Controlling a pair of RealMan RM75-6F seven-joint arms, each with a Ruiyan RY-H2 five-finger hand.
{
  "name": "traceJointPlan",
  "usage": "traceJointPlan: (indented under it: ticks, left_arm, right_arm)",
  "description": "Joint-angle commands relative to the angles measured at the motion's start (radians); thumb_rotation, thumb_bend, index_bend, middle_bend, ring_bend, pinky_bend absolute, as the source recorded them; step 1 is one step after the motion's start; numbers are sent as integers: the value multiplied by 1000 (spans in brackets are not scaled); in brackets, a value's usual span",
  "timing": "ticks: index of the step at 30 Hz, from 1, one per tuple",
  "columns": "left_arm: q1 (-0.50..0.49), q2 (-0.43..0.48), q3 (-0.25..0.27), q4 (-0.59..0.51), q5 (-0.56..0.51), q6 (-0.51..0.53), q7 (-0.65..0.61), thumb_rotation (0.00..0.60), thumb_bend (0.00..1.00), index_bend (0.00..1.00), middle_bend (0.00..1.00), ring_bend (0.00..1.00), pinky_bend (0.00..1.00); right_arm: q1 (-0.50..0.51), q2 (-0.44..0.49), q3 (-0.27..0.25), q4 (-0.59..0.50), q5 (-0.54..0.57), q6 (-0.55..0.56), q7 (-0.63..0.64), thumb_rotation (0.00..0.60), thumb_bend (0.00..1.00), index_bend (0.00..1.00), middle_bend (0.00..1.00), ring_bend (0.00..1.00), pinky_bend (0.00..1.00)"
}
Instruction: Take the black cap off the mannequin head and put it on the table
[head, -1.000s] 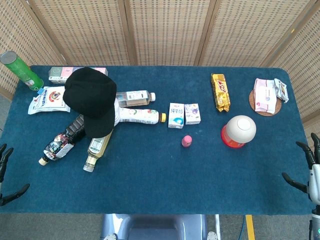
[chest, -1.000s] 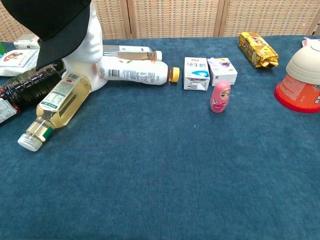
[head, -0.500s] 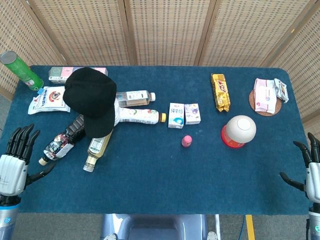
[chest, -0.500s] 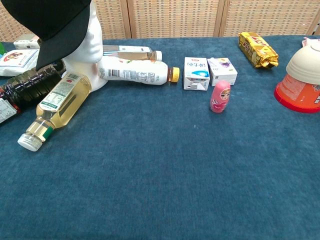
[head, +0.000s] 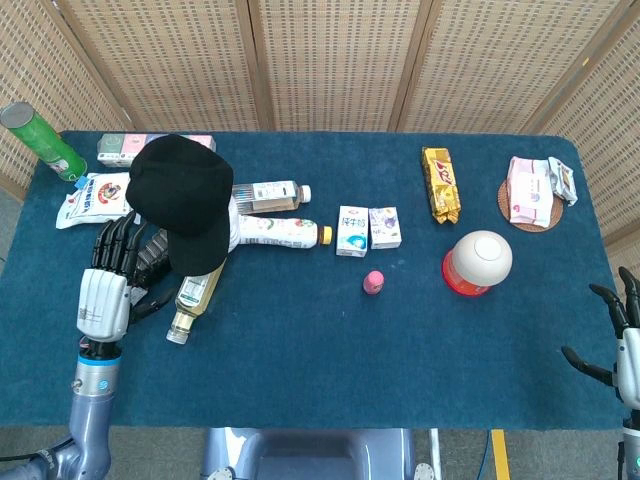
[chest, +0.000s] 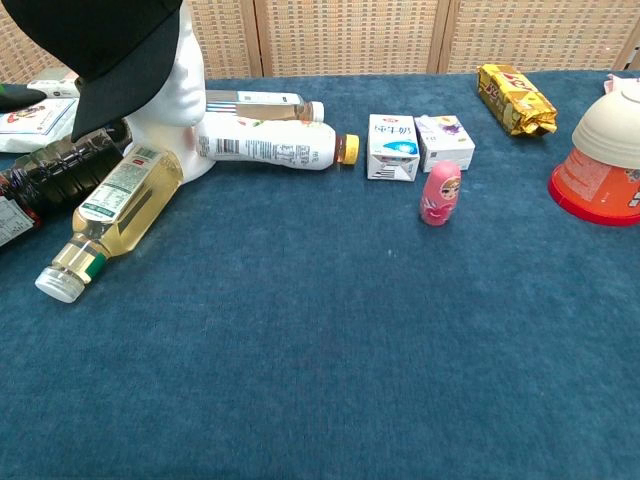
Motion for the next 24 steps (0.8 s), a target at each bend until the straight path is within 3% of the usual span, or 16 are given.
traceJointPlan:
  ticks: [1,8,16,24]
  left_arm:
    - [-32,-72,-6,71,-13,11,10,600,52,0,0,0,36]
    - [-62,-179,-21,153,-53,24,-5,600,49,0,0,0,37]
    - [-87,-240,-23,220,-59,46,5,600,50,0,0,0,37]
    - [-116,-340,-47,387,-72,100,-52,600,54,0,0,0,37]
  right_arm:
    - [0,0,0,0,-1,1,1,600,0,191,1,0,0]
    - [0,4,-1,0,-1,-2,12,600,0,191,1,0,0]
    - [1,10,-3,0,1,-9,25,600,0,191,1,0,0]
    - [-2,15,-4,-1,-1,-6,41,600,0,192,0,0,0]
